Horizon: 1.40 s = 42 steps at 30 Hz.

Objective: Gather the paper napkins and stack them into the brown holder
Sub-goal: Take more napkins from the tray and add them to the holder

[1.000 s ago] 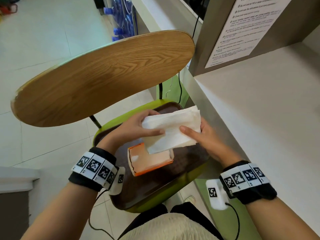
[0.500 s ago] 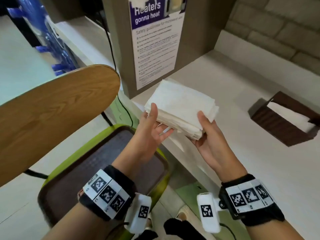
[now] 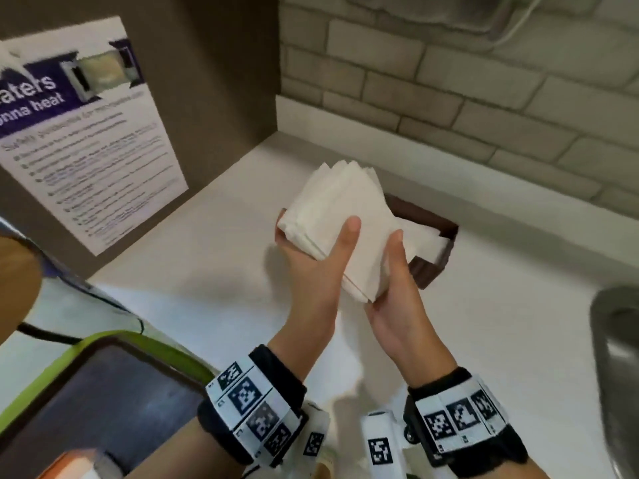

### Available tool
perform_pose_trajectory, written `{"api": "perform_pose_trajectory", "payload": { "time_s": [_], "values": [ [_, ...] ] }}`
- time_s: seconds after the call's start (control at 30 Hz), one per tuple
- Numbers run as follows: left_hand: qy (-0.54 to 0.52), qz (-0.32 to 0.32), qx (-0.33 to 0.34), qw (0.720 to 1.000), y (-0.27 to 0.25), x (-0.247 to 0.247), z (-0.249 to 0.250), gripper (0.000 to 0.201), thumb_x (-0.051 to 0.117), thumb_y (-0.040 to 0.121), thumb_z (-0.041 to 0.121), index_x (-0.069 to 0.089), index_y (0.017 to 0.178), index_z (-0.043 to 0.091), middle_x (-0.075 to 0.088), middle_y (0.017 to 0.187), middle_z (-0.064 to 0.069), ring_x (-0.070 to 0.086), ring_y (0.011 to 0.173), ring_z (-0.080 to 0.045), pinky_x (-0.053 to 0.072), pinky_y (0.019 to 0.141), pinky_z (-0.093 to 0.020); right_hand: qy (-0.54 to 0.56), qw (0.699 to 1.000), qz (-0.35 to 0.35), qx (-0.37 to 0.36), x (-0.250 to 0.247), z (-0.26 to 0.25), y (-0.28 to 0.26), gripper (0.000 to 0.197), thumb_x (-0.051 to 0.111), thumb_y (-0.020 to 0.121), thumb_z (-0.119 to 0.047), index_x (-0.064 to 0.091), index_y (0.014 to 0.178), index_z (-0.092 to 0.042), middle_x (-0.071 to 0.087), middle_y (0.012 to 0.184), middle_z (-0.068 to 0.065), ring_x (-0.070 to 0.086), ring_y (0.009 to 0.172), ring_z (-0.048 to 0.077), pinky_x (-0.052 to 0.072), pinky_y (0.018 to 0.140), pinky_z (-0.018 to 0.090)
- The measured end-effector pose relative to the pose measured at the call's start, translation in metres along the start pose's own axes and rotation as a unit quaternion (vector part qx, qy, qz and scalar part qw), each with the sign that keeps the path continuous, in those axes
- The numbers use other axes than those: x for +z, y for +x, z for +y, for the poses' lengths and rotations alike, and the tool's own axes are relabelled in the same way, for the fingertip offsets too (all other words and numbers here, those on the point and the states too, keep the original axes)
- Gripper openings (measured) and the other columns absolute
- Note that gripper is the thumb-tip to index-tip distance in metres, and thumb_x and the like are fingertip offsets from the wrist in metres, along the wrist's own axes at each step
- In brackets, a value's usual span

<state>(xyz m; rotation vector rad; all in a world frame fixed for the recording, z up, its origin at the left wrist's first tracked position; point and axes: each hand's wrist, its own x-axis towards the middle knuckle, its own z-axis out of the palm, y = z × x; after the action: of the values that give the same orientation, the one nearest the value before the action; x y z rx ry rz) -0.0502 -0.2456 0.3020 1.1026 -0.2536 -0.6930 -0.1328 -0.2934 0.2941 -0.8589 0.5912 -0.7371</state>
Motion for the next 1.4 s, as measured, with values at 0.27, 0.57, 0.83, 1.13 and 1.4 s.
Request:
{"api": "perform_pose_trajectory", "payload": {
  "time_s": [0.27, 0.57, 0.83, 1.13, 1.4],
  "values": [
    [-0.008, -0.071, -0.028, 0.997, -0.002, 0.045, -0.018, 0.065, 0.074, 0.085, 0.034, 0.043, 0.141, 0.021, 0.066, 0.13, -0.004, 0.066, 0.118, -0.021, 0.052, 0.1, -0.049, 0.02, 0.999, 0.025, -0.026, -0.041, -0.022, -0.001, 0.053, 0.033, 0.1, -0.05, 0.047, 0.141, -0.021, 0.061, 0.137, 0.001, 0.055, 0.129, 0.017, 0.035, 0.114, 0.045],
    [-0.017, -0.134, -0.07, 0.988, -0.001, 0.051, -0.016, 0.034, 0.06, 0.095, 0.025, 0.059, 0.129, 0.018, 0.074, 0.118, -0.003, 0.07, 0.11, -0.021, 0.055, 0.097, -0.046, 0.0, 0.993, 0.088, -0.08, -0.04, -0.023, -0.004, 0.049, 0.04, 0.099, -0.046, 0.049, 0.139, -0.02, 0.061, 0.136, 0.004, 0.055, 0.129, 0.022, 0.035, 0.113, 0.05],
    [-0.008, -0.125, -0.064, 0.99, 0.01, 0.047, -0.019, 0.057, 0.074, 0.081, 0.034, 0.054, 0.133, 0.024, 0.072, 0.121, -0.001, 0.069, 0.113, -0.022, 0.055, 0.095, -0.046, -0.011, 0.989, 0.105, -0.108, -0.022, -0.017, 0.0, 0.049, 0.038, 0.099, -0.048, 0.049, 0.139, -0.023, 0.062, 0.135, 0.002, 0.057, 0.127, 0.02, 0.038, 0.111, 0.051],
    [-0.028, -0.151, -0.1, 0.983, 0.02, 0.036, -0.021, 0.054, 0.072, 0.078, 0.038, 0.061, 0.127, 0.018, 0.074, 0.118, -0.003, 0.07, 0.11, -0.021, 0.053, 0.099, -0.048, -0.028, 0.987, 0.128, -0.089, -0.023, -0.011, -0.004, 0.044, 0.039, 0.101, -0.042, 0.052, 0.137, -0.021, 0.065, 0.132, -0.001, 0.06, 0.124, 0.016, 0.039, 0.111, 0.048],
    [-0.005, -0.165, -0.143, 0.976, 0.029, 0.031, -0.023, 0.059, 0.073, 0.079, 0.037, 0.058, 0.131, 0.014, 0.072, 0.122, -0.007, 0.07, 0.111, -0.023, 0.055, 0.095, -0.047, -0.083, 0.988, 0.12, -0.06, -0.04, -0.01, -0.018, 0.04, 0.054, 0.096, -0.03, 0.053, 0.135, -0.02, 0.067, 0.129, 0.0, 0.061, 0.121, 0.018, 0.048, 0.101, 0.04]
  ]
}}
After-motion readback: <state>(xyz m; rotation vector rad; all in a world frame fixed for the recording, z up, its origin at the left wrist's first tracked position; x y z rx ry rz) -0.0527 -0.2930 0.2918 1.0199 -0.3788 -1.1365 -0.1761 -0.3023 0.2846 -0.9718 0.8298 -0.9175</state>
